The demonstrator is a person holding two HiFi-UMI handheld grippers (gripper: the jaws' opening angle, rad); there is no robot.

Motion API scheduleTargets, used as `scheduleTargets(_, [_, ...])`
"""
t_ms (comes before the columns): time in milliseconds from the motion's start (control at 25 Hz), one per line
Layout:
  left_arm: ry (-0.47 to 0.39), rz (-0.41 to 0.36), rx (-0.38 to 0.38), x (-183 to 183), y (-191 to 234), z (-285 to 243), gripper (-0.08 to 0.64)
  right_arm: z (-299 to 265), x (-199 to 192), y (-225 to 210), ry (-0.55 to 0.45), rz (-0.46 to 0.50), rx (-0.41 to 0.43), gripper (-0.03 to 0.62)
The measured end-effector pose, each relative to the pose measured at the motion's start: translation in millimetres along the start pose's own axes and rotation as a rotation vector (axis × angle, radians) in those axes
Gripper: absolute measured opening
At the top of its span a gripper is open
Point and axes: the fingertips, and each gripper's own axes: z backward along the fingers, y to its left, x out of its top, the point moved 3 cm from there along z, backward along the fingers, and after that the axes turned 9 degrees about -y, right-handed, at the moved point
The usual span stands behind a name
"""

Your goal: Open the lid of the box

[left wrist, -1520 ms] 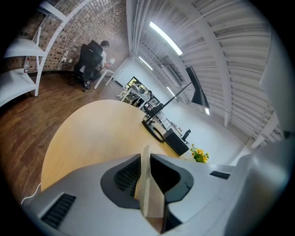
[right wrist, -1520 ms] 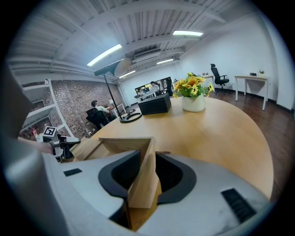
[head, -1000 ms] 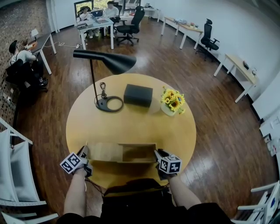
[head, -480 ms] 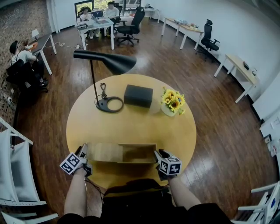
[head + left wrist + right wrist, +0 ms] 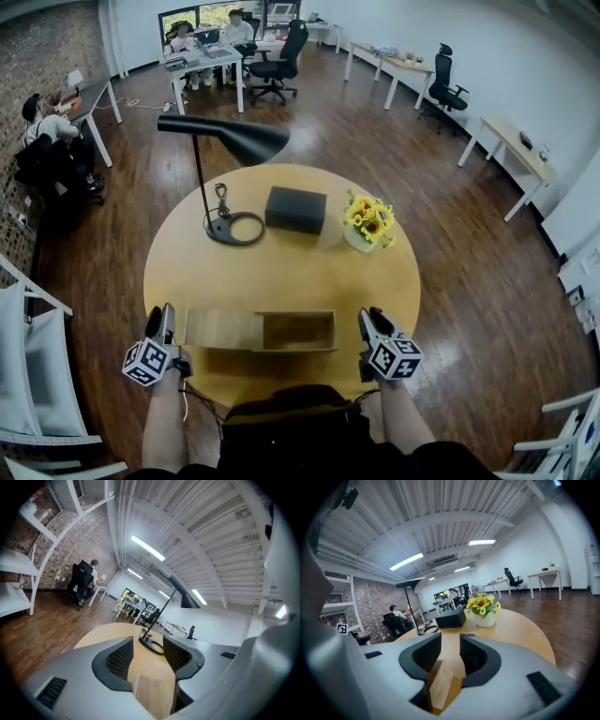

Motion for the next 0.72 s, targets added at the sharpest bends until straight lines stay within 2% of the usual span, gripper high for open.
scheduleTargets(80, [-0.033,-0.061,-0.081,13.3,-22.5,2.4,0.162,9.9,23.8,-6.3,-0.063,0.030,-0.025,0.113])
scheduleTargets(120, [-0.046,-0.090,-0.126,19.3,-34.5,3.2,0.161,14.9,35.4,-8.5,-0.090,0.062,-0.041,0.068])
scheduleTargets(160, [-0.055,-0.115,-0.176,24.2,-46.9,3.4,0.136,19.6,46.2,-9.6,-0.113,0.097,-0.055,0.061])
scheduleTargets(200, [-0.057,-0.133,-0.229,27.9,-59.5,3.2,0.115,24.0,56.0,-9.7,-0.134,0.125,-0.063,0.013])
scheduleTargets(280, [-0.052,-0.157,-0.329,33.3,-85.4,4.1,0.110,32.4,72.8,-6.5,-0.174,0.144,-0.053,0.003])
scheduleTargets(360, [-0.063,-0.168,-0.393,39.9,-109.0,9.5,0.089,41.6,87.0,0.4,-0.216,0.137,-0.030,0.003])
scheduleTargets(480, [-0.100,-0.152,-0.418,48.7,-134.8,21.6,0.081,54.9,100.6,14.1,-0.267,0.135,0.003,0.002])
scheduleTargets(520, [-0.106,-0.143,-0.419,49.7,-141.2,25.2,0.047,58.0,101.9,17.7,-0.277,0.133,0.014,0.002])
scheduleTargets(600, [-0.094,-0.133,-0.415,47.6,-150.3,28.8,0.005,60.5,102.5,23.4,-0.286,0.120,0.037,0.002])
scheduleTargets(720, [-0.054,-0.144,-0.428,39.0,-160.0,29.6,0.005,58.9,100.9,26.1,-0.289,0.078,0.056,0.000])
